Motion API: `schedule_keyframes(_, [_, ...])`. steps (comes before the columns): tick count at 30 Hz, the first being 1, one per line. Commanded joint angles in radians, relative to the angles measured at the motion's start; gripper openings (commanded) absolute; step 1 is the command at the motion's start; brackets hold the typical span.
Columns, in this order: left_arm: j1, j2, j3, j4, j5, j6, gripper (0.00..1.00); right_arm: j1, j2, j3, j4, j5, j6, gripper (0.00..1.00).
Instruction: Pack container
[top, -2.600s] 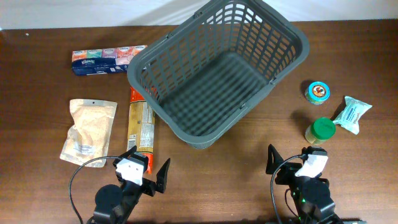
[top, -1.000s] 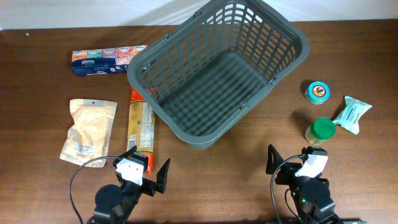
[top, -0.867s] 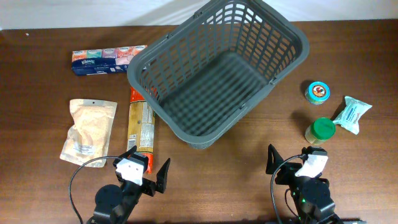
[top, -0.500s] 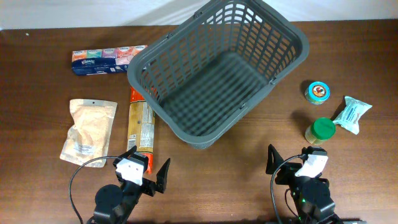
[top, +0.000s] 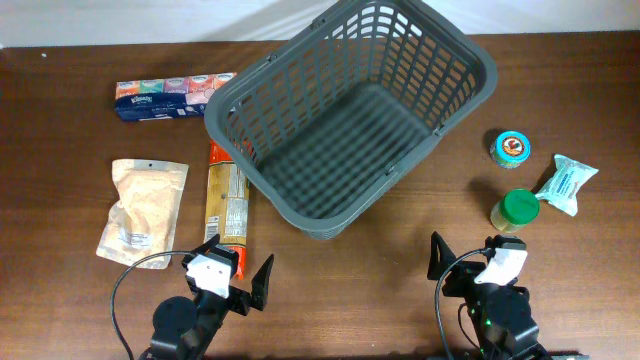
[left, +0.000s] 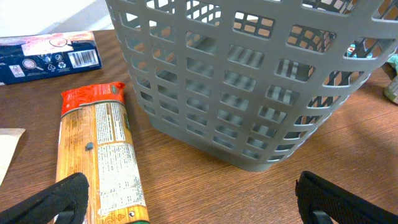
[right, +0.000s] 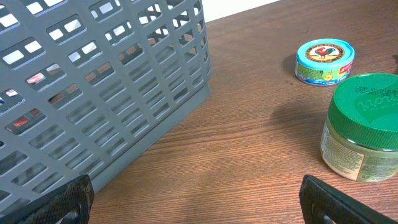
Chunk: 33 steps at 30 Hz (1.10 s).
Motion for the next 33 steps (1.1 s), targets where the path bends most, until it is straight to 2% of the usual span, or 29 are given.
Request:
schedule_keyframes(1, [-0.003, -0.011, -0.010, 0.002, -0.007, -0.013, 0.99, 0.005, -0.012, -0.008, 0.000, 0.005, -0.002, 0.99])
schedule_keyframes(9, [-0.003, -0.011, -0.010, 0.002, -0.007, -0.013, 0.99, 0.005, -0.012, -0.008, 0.000, -0.022, 0.005, 0.99])
schedule_keyframes(15, [-0.003, -0.011, -0.010, 0.002, -0.007, -0.013, 0.99, 0.004, -0.008, -0.008, 0.005, -0.174, 0.010, 0.99])
schedule_keyframes(18, [-0.003, -0.011, -0.010, 0.002, -0.007, -0.013, 0.99, 0.004, 0.010, 0.006, 0.002, -0.202, 0.095, 0.99])
schedule_keyframes(22, [-0.003, -0.011, -0.010, 0.002, -0.007, -0.013, 0.99, 0.004, 0.141, 0.121, 0.000, -0.272, 0.124, 0.99])
schedule_keyframes(25, [-0.003, -0.011, -0.010, 0.002, -0.007, -0.013, 0.99, 0.004, 0.273, 0.229, -0.022, -0.323, 0.043, 0.99])
schedule_keyframes(29, [-0.003, -0.011, -0.010, 0.002, -0.007, -0.013, 0.99, 0.004, 0.497, 0.441, -0.143, -0.326, -0.060, 0.99])
schedule_keyframes(33, [-0.003, -0.011, -0.010, 0.002, -0.007, -0.013, 0.99, 0.004, 0.741, 0.713, -0.245, -0.325, -0.158, 0.99])
